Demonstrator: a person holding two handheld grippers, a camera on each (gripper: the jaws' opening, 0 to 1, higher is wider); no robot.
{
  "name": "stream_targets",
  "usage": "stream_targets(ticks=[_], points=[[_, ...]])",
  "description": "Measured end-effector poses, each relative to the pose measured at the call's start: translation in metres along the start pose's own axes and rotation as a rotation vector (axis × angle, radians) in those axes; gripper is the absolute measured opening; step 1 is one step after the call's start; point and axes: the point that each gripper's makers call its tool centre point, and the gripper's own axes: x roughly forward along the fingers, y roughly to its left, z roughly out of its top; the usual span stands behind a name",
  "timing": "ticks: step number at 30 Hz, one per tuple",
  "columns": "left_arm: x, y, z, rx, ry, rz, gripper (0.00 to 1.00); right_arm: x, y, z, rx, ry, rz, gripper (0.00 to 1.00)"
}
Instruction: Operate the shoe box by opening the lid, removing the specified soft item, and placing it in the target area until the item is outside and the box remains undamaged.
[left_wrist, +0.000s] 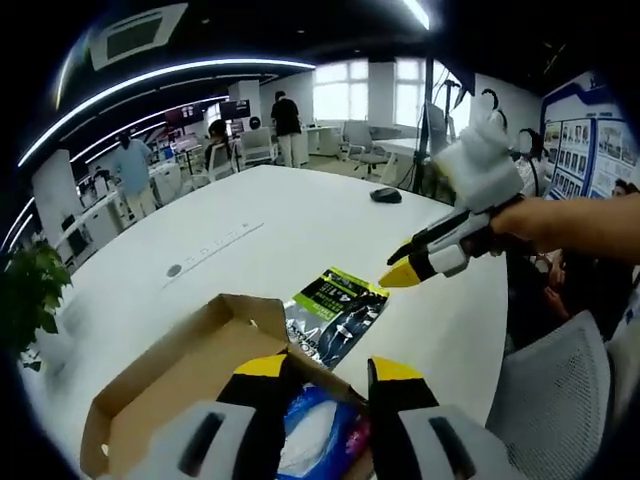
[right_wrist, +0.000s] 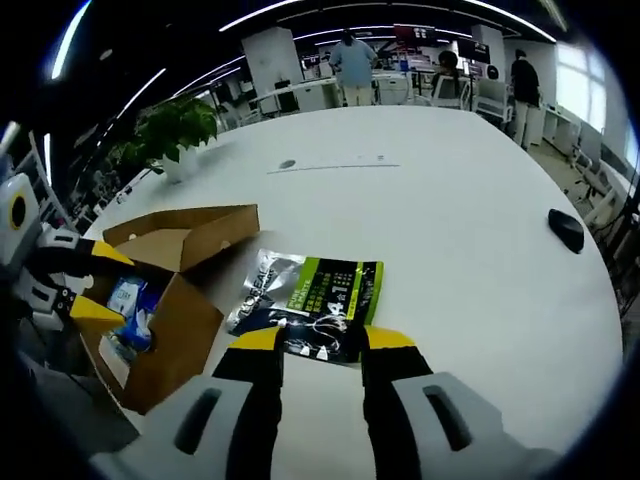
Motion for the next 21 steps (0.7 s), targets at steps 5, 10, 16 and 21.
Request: stream_targets(ticks=[5,10,16,21], points=[[-0.014,0.007,-0.004,-0.015,-0.013,0.025,0.32,-0.012,0.009,0.002,-0.024,-0.011,0.011,0.33],[-0.031,0.016,-0.009,-0.039,-0.029,0.051,0.35,-0.027,0.022,0.006,-0.041,-0.033,0.027,0.37],[-0.048,0.023,-0.013,-0.048,-0.043,0.072,0.37,-0.040,0.039,0.007,-0.073,-0.050,0.045,0.41],[-0.063,0.031,-0.019,-0.069,-0.049,0.091,0.39,-0.050,0.051,0.007,-0.104,-0.061,0.054,0.46]])
